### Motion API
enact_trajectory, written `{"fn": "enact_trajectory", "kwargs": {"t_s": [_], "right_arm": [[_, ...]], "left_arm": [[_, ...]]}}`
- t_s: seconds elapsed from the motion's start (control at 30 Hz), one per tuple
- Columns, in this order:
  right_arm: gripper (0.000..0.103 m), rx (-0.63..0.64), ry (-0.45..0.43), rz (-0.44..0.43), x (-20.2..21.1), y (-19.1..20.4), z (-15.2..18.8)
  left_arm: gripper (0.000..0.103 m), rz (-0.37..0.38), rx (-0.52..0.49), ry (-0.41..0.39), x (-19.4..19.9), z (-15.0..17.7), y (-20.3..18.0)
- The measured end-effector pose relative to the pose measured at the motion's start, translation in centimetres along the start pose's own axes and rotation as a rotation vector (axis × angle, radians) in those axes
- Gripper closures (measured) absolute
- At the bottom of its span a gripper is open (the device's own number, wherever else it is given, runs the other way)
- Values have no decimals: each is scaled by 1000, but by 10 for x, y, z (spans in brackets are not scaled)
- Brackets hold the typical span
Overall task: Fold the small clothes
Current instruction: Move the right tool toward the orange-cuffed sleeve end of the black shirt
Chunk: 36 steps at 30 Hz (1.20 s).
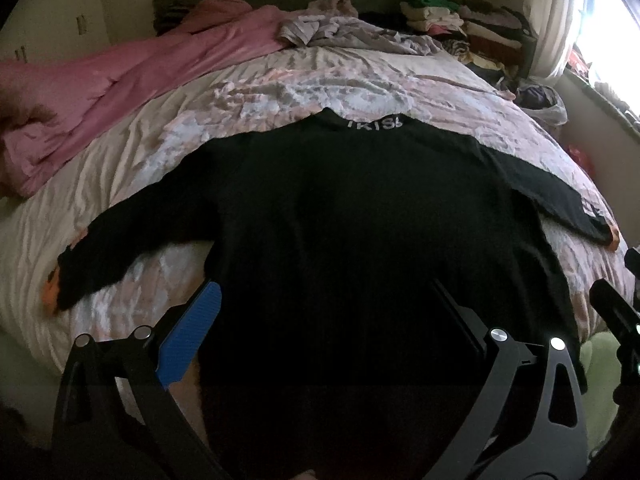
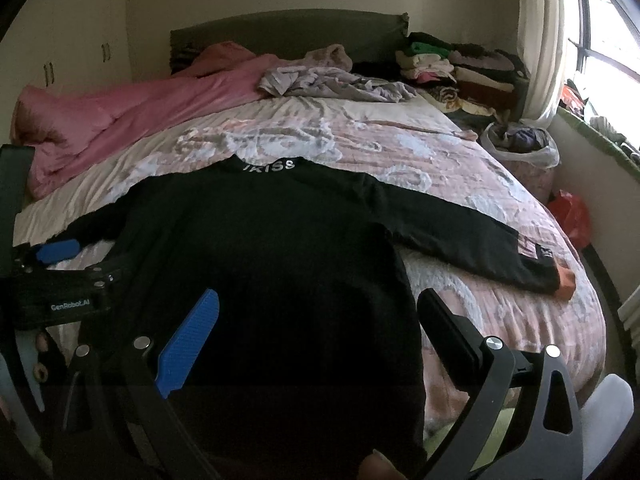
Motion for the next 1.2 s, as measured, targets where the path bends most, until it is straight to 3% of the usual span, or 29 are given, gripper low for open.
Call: {"fn": "enact_trajectory", "kwargs": {"t_s": [0.73,1.2], "right_arm": [[4,-158,-11,53,-48,-60,-79],[4,-289,-32,143,-71,-123,-121]], "left_arm": [[9,47,9,-25,-31,-74,-25],[9,53,-17,-32,-51,-119,-43]]}}
Point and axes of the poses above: each gripper's, at about its wrist camera, not at the fingertips, and x roughly against the way its jaws point, y to its left, z to its underside, the point moved 8 cm from there along -x, roughly the way its jaws point, and after that the axes turned 2 degrees about -x, right-handed, at the moved point
